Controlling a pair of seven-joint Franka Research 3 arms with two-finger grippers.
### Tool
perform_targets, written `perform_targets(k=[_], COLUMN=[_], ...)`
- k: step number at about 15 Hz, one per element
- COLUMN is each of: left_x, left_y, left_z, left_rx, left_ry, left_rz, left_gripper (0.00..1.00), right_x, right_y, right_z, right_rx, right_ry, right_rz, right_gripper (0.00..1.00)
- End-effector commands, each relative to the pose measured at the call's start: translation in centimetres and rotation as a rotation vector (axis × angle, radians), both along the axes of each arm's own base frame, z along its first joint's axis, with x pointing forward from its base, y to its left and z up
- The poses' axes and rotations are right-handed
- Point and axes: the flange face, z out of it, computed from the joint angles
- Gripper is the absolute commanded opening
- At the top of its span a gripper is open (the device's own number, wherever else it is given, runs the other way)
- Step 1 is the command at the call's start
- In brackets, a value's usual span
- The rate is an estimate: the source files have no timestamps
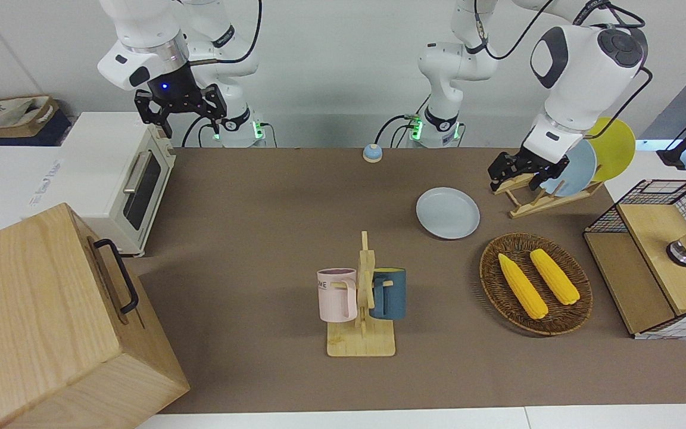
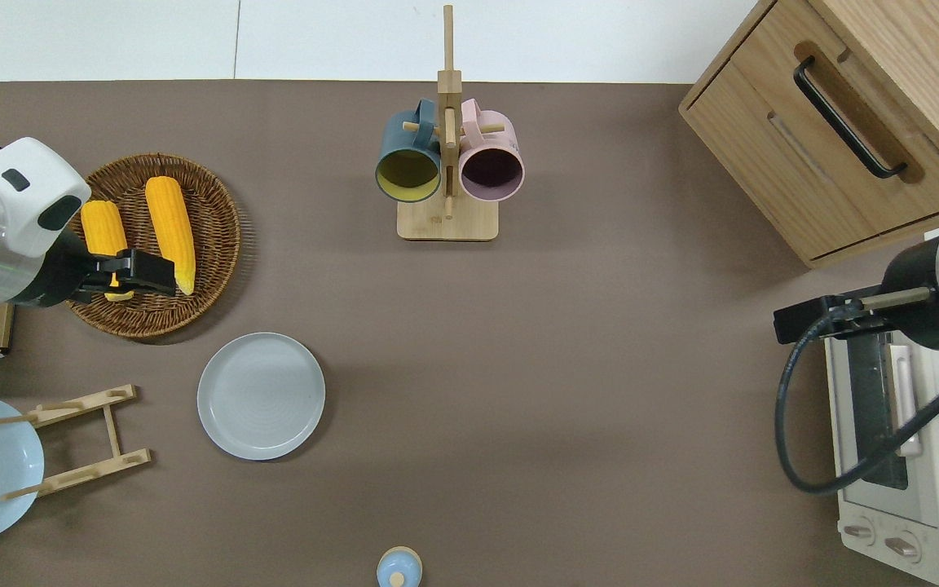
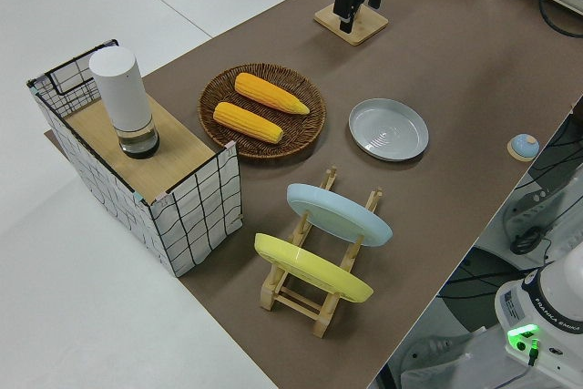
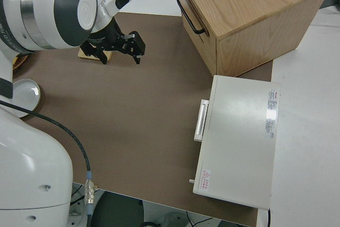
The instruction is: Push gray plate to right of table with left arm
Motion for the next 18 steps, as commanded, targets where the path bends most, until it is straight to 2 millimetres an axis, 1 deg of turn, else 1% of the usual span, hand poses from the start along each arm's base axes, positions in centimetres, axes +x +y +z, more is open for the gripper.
perform_targets(k=[1, 13, 17, 18], left_x=[0.3, 0.2, -0.3, -0.5], left_y=[0.5, 0.4, 0.7, 0.7], left_z=[-0.1, -0.6, -2.2, -2.9], left_rx=[-0.003, -0.002, -0.001, -0.002], left_ry=[0.019, 0.028, 0.048, 0.056], left_rz=[0.003, 0.008, 0.008, 0.009], left_gripper=[1.0, 1.0, 1.0, 1.0], right_x=[-0.3, -0.3, -0.3, -0.3], right_y=[-0.2, -0.2, -0.2, -0.2], right_z=[0.3, 0.3, 0.3, 0.3], right_rx=[0.009, 0.009, 0.009, 0.009], right_ry=[0.006, 0.006, 0.006, 0.004], right_rz=[-0.003, -0.003, -0.003, -0.004], right_gripper=[0.983, 0.983, 0.983, 0.983])
